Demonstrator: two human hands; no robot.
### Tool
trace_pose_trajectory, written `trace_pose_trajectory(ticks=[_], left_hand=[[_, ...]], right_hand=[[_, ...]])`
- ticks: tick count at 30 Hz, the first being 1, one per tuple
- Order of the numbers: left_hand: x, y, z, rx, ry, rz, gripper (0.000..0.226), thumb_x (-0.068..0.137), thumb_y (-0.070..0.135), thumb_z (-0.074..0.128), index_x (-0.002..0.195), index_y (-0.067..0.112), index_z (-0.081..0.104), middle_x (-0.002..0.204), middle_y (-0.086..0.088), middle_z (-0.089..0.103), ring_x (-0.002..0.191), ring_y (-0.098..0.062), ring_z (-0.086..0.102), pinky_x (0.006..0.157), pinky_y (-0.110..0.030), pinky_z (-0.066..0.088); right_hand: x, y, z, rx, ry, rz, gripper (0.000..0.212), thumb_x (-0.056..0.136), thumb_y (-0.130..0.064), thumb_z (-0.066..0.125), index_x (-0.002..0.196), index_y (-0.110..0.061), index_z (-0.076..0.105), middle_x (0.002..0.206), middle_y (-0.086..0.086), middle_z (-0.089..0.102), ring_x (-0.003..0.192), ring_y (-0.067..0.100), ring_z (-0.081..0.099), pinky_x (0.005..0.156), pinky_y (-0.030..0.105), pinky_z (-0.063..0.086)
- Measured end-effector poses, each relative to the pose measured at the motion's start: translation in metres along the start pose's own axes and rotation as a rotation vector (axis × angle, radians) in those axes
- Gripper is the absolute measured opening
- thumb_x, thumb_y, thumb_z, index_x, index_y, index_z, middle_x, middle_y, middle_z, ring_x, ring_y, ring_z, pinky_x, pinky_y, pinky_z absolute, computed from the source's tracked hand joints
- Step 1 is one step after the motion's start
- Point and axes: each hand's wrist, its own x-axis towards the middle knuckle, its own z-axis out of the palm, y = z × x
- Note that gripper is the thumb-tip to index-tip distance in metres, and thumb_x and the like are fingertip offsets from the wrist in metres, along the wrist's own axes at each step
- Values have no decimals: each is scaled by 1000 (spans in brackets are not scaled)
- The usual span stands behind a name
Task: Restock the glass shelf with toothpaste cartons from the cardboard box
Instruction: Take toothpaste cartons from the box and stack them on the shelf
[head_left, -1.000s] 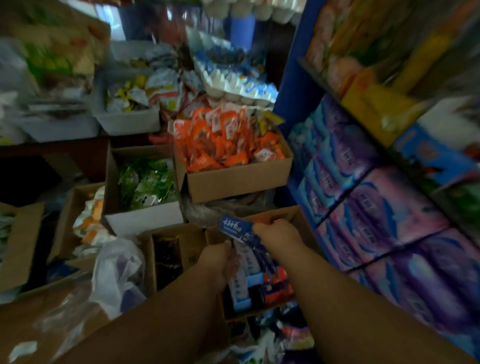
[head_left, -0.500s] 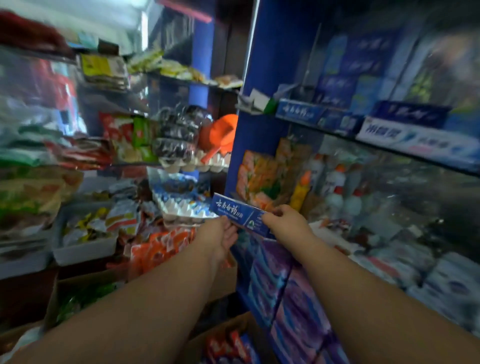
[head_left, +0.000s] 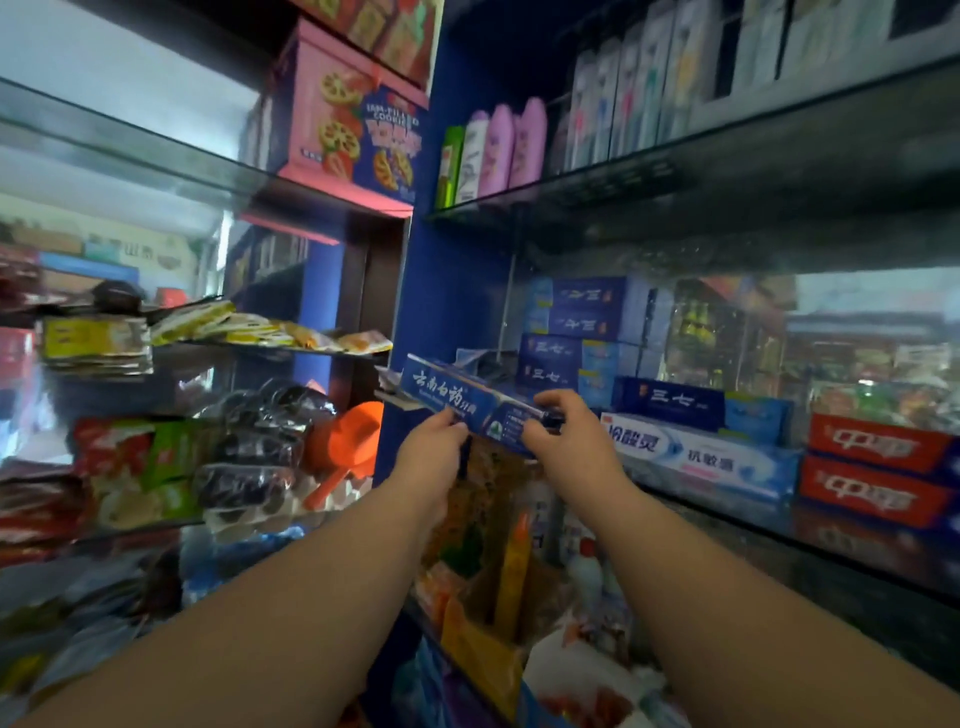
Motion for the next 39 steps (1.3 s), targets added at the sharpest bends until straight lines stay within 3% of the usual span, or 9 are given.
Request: trace_pose_trajectory(ticks=[4,6,9,13,15,22,27,34,39], left_hand=[[35,24,32,497,-73,144,56,100,18,43,151,28,23,148,-6,38,117,-22,49,85,-24,37],[57,30,47,736,-137,215,59,102,21,39,154,24,11,159,-5,16,142,-26,24,105,-29,32],[90,24,67,986,-197,218,58,103,28,35,154,20,8,161,-4,-10,148,-29,-8,120,-41,8],[118,10,91,1171,-189,284,48,104,18,25,150,6,19,161,-14,0,148,-30,-6,119,-46,-5],[126,3,98,1272,-213,284,45,102,7,22,148,5,24,160,-17,-1,148,-31,-8,118,-54,-2],[148,-9,101,1580,-316,291,50,101,5,29,149,10,18,160,-12,2,148,-28,-6,115,-63,4],[148,-8,106,1730,-318,391,53,97,2,37,148,9,21,159,-16,9,148,-32,-1,116,-60,5],[149,-11,107,1780,-304,429,57,98,7,36,151,10,13,160,-15,8,148,-32,-2,118,-57,2],[145,-13,104,1732,-309,435,57,99,13,38,150,9,14,159,-17,8,148,-34,-2,118,-56,0]], right_hand=[[47,1,-23,69,107,-34,27,94,-24,56,120,-22,49,106,-5,53,87,10,56,68,25,45],[70,8,-32,72,131,-34,23,95,-22,54,117,-23,48,105,-5,51,85,10,56,66,26,46],[100,23,-38,47,153,-2,18,96,-22,51,113,-26,47,107,-4,52,94,21,59,81,42,52],[127,47,-33,11,173,39,24,97,-19,49,121,-20,49,111,0,54,97,25,59,86,45,51],[136,59,-25,-10,173,58,24,97,-18,48,121,-19,48,113,3,54,97,27,58,85,43,49],[160,84,-6,27,179,108,13,97,-14,45,107,-23,42,111,13,58,86,25,55,72,34,44],[167,85,-2,88,155,149,27,99,-13,45,125,-16,42,113,8,53,93,25,55,80,36,46],[167,86,2,92,143,179,35,101,-19,43,136,-16,37,129,9,51,99,23,52,79,31,40],[162,90,5,53,161,178,37,101,-26,42,137,-21,36,127,13,56,96,25,55,75,31,40]])
